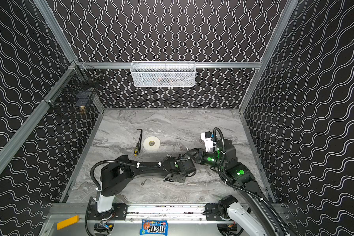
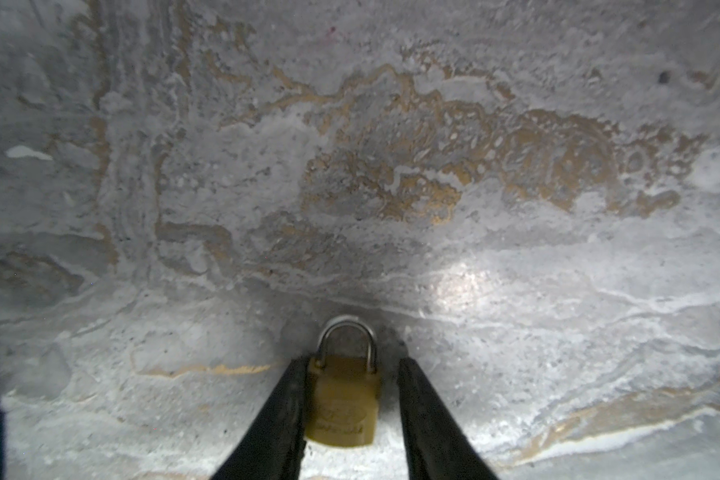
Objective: Unlock with the key
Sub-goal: 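Lift the brass padlock with the left gripper while the right arm advances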
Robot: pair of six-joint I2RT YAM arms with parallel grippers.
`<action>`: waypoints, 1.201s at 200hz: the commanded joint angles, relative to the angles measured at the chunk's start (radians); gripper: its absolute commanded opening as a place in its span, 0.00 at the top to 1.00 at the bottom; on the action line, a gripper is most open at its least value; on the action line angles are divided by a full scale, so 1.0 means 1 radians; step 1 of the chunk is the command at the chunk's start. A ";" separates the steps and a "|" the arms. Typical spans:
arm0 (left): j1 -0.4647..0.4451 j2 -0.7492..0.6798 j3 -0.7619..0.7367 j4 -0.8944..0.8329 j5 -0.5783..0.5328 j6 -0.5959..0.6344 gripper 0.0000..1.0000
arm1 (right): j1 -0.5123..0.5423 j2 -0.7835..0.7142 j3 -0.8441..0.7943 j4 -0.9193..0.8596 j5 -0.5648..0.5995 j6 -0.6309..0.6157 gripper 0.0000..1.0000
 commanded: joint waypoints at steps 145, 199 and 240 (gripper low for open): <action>0.005 -0.009 -0.017 -0.078 0.023 0.007 0.76 | -0.027 0.011 0.009 0.030 -0.023 -0.011 1.00; 0.044 -0.147 -0.080 -0.022 -0.043 -0.045 0.80 | -0.035 0.006 0.087 -0.105 0.007 -0.068 1.00; 0.100 -0.336 -0.172 0.065 -0.112 -0.098 0.86 | -0.036 0.003 0.100 -0.218 0.034 -0.112 1.00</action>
